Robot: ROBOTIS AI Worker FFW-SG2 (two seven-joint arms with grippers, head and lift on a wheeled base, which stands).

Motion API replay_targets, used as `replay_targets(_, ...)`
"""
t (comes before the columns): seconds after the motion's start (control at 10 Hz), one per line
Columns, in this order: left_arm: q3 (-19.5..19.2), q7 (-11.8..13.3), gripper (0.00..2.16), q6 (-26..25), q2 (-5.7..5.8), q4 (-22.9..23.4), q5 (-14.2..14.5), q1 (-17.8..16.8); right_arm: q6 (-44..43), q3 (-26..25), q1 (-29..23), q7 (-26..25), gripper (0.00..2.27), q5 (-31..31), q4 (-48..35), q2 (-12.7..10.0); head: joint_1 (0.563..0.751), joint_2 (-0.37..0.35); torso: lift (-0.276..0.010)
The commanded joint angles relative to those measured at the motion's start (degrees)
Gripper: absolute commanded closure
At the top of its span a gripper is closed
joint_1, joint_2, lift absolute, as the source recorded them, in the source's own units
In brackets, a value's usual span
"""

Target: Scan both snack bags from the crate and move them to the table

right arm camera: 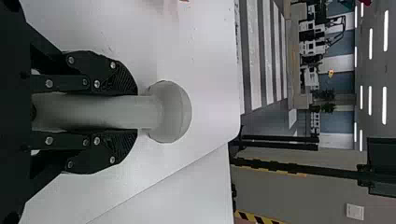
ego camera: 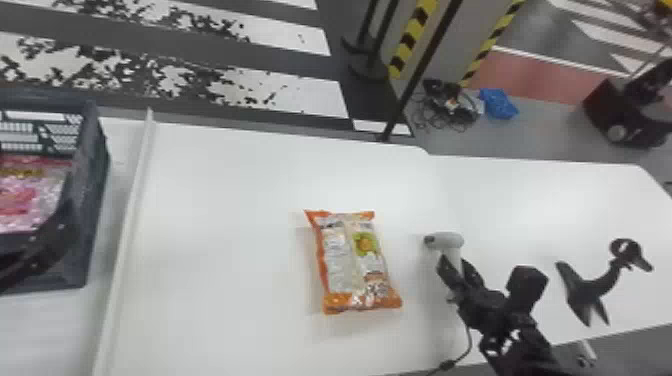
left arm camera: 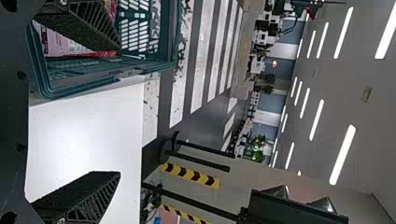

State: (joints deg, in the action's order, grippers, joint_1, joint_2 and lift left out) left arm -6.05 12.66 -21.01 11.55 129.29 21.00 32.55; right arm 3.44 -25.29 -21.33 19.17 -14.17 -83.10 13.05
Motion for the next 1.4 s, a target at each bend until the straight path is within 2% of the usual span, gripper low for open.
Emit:
replay_targets(0.0, -0.02, 0.0, 0.04, 0.13, -0.04, 0.09, -0.08, 0.06, -0.32, 0.07, 0.06, -0.01, 0.42, 0.02, 0.13, 0.04, 0.695, -0.35, -0.087)
replay_targets(0.1, 0.07, 0.0, 0.04, 0.13, -0.04, 0.09, -0.08, -0.03, -0.32, 0.07, 0.06, -0.01, 0.16, 0.1, 0.04, 0.04, 0.695, -0.35, -0.087)
replay_targets(0.3, 0.07, 0.0, 0.04, 0.13, -0.04, 0.09, -0.08, 0.06, -0.32, -0.2, -0.02, -0.01, 0.16, 0.02, -0.57, 0.13, 0.695, -0.35, -0.087)
replay_targets(0.4, 0.07, 0.0, 0.04, 0.13, -0.04, 0.18, -0.08, 0.06, 1.09, -0.72, -1.96, -0.01, 0.16, -0.07, -5.06, 0.13, 0.695, -0.35, -0.087)
replay_targets(0.5, 0.07, 0.0, 0.04, 0.13, -0.04, 0.18, -0.08, 0.15, 7.59, -2.48, -4.6, 1.84, 0.16, -1.04, -12.88, -0.13, 0.695, -0.35, -0.087)
replay_targets(0.6, 0.07, 0.0, 0.04, 0.13, -0.04, 0.18, -0.17, 0.23, 21.13, -5.64, -5.21, 6.76, 0.16, -2.97, -20.61, -0.66, 0.695, -0.35, -0.087)
replay_targets(0.7, 0.16, 0.09, 0.04, 0.13, -0.04, 0.18, -0.17, 0.32, 35.01, -8.19, -4.95, 11.07, 0.16, -3.68, -27.29, -0.66, 0.695, -0.35, -0.087)
replay_targets(0.8, 0.16, 0.09, 0.04, 0.13, 0.05, 0.18, -0.17, 0.41, 45.91, -9.42, -2.75, 16.69, 0.16, -3.59, -30.37, 0.04, 0.695, -0.341, -0.087)
replay_targets(0.9, 0.16, 0.09, 0.04, 0.13, 0.14, 0.18, -0.17, 0.67, 56.28, -9.42, 1.03, 22.49, 0.17, -3.24, -29.93, 2.94, 0.695, -0.318, -0.087)
replay_targets(1.1, 0.07, 0.18, 0.04, 0.48, 0.23, 0.53, -0.35, 1.29, 68.59, -5.91, 7.01, 29.26, 0.17, -2.09, -25.27, 7.51, 0.695, -0.287, -0.087)
replay_targets(1.2, -0.19, 0.18, 0.04, 0.66, 0.32, 0.62, -0.35, 1.55, 73.34, -3.89, 9.91, 32.87, 0.17, -1.3, -22.55, 8.92, 0.695, -0.27, -0.087)
replay_targets(1.3, -0.28, 0.18, 0.04, 0.66, 0.32, 0.62, -0.43, 1.64, 73.34, -1.51, 11.31, 34.62, 0.17, 0.46, -21.14, 9.27, 0.695, -0.248, -0.087)
